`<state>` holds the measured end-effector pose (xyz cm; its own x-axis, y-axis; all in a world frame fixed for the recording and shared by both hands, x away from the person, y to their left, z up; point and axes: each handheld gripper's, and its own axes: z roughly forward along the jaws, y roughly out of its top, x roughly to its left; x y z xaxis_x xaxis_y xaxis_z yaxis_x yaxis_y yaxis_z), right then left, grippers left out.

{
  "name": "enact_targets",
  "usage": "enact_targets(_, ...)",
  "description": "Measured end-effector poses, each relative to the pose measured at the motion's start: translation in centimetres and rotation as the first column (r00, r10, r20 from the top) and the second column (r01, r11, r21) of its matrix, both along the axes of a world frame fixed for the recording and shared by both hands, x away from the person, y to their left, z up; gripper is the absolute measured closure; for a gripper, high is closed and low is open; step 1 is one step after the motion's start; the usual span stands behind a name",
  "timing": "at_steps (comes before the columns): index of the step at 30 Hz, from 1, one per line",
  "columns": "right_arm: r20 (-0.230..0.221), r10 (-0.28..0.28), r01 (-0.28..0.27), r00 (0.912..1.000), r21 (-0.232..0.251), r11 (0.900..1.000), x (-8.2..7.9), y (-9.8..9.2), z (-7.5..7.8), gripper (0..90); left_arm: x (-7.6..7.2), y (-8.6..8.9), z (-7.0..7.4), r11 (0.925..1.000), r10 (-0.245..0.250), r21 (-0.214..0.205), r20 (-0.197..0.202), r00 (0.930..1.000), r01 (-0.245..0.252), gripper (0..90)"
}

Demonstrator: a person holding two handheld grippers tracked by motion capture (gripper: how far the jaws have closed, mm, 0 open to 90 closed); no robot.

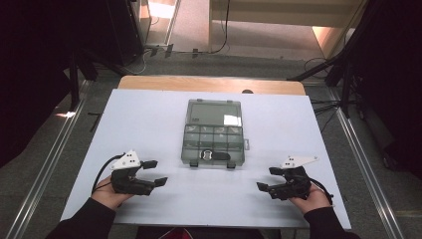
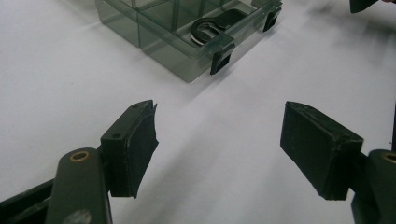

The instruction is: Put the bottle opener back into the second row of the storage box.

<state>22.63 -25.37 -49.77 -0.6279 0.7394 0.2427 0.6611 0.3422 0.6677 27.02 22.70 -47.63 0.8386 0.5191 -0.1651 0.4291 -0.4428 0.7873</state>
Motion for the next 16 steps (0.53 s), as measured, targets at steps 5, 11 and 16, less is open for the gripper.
enact_targets(5,-0.009,0.005,-0.005,0.9999,-0.001,1.0000,0.00,0.11,-0.09,23.5,-0.01,-0.01,-0.01,1.0000,0.000,0.001,0.000,1.0000,0.000,26.8)
enact_targets(11,-0.007,0.011,-0.012,0.9999,-0.008,0.9999,-0.01,0.23,-0.12,23.5,-0.01,-0.01,-0.01,1.0000,0.000,0.001,0.000,1.0000,0.000,26.8)
enact_targets(16,-0.010,0.008,-0.008,0.9999,-0.007,0.9999,-0.01,0.21,-0.12,23.5,0.00,-0.01,-0.01,1.0000,0.000,0.001,0.000,1.0000,0.000,26.8)
